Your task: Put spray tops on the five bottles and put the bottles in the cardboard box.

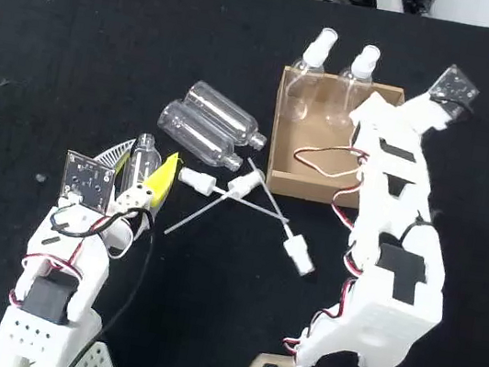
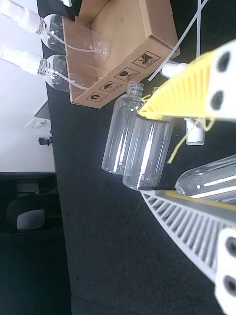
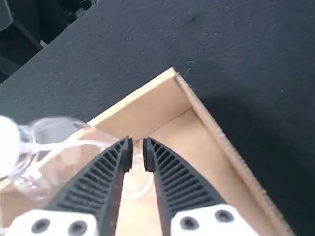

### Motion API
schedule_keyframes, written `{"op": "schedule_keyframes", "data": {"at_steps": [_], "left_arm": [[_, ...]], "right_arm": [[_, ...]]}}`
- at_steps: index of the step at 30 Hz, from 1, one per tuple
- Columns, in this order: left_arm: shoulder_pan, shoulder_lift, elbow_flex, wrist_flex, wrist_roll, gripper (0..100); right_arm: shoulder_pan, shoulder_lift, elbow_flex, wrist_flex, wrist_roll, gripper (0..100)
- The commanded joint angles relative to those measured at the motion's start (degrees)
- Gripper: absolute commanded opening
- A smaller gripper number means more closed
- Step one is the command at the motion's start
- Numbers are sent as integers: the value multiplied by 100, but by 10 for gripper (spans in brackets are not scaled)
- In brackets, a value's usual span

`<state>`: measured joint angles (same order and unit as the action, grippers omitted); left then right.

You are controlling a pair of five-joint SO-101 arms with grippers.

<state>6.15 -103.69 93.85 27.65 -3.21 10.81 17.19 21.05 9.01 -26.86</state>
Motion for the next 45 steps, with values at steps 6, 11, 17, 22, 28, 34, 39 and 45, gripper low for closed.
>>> {"op": "schedule_keyframes", "data": {"at_steps": [6, 11, 17, 22, 28, 34, 39, 45], "left_arm": [[13, -62, -110, -114, -53, 223], [13, -62, -110, -114, -53, 223], [13, -62, -110, -114, -53, 223], [13, -62, -110, -114, -53, 223], [13, -62, -110, -114, -53, 223], [13, -62, -110, -114, -53, 223], [13, -62, -110, -114, -53, 223], [13, -62, -110, -105, -53, 223]], "right_arm": [[-141, -40, -321, 26, 9, 15], [-141, -40, -321, 44, 9, 14], [-229, -31, -312, 53, 9, 14], [-229, -31, -312, 53, 9, 14], [-229, -31, -259, 53, 9, 14], [-264, -40, -224, 53, 9, 15], [-264, -48, -224, 53, 9, 14], [-246, -84, -215, 53, 9, 12]]}}
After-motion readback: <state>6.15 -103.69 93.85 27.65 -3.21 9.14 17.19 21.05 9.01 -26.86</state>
